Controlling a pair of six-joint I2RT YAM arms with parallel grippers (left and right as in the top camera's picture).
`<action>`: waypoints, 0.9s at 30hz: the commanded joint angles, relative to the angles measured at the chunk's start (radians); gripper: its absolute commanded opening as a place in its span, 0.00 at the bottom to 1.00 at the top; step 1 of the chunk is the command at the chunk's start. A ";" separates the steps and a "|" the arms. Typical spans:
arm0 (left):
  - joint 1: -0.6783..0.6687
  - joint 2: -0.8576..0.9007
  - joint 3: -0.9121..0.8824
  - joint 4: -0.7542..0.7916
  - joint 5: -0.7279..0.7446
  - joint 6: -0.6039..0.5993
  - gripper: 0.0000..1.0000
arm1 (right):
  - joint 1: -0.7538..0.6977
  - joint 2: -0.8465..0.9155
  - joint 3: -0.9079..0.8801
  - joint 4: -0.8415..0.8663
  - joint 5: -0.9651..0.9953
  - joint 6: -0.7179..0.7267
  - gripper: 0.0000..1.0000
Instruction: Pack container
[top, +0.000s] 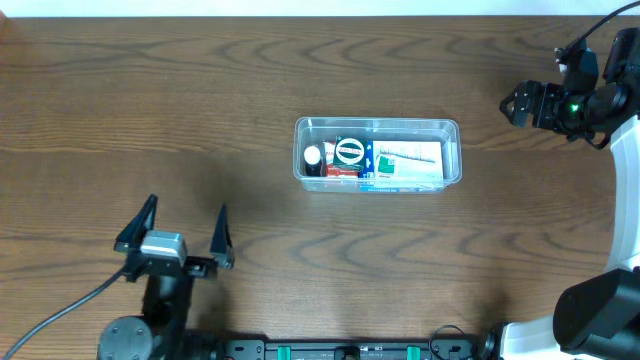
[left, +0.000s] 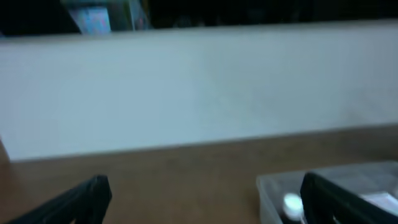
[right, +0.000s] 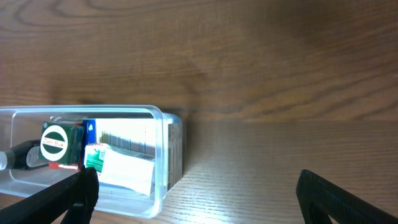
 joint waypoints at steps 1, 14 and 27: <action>0.014 -0.025 -0.119 0.107 0.014 0.006 0.98 | -0.003 -0.011 0.012 -0.002 -0.003 0.005 0.99; 0.090 -0.027 -0.348 0.296 0.020 0.006 0.98 | -0.003 -0.011 0.012 -0.002 -0.003 0.005 0.99; 0.110 -0.027 -0.379 0.109 0.025 0.005 0.98 | -0.003 -0.011 0.012 -0.001 -0.003 0.005 0.99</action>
